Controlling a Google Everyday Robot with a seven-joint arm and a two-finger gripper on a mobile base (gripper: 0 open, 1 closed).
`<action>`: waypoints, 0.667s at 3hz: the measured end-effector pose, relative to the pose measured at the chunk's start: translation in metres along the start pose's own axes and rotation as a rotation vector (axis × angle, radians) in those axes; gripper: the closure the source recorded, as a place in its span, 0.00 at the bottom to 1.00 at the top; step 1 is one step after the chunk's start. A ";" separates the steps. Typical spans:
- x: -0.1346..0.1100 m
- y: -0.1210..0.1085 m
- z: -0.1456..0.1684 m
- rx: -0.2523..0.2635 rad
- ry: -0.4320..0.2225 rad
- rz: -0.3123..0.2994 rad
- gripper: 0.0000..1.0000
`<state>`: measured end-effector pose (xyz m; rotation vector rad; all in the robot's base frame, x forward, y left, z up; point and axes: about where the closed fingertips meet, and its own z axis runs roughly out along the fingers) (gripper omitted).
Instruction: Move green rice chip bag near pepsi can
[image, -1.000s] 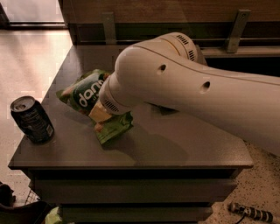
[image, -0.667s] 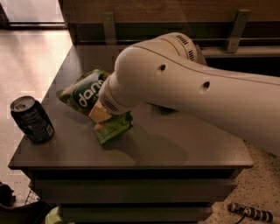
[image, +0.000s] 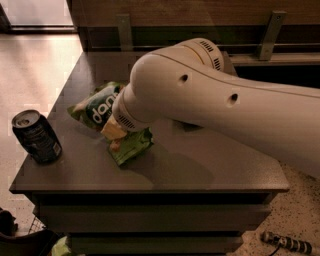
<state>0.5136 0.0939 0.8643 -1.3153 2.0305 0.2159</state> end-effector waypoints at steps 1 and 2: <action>0.000 0.001 0.001 -0.001 0.000 -0.001 0.00; 0.000 0.001 0.001 -0.001 0.000 -0.001 0.00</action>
Offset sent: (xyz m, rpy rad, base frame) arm -0.0002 0.0006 -0.0005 -0.0003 0.0008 0.0012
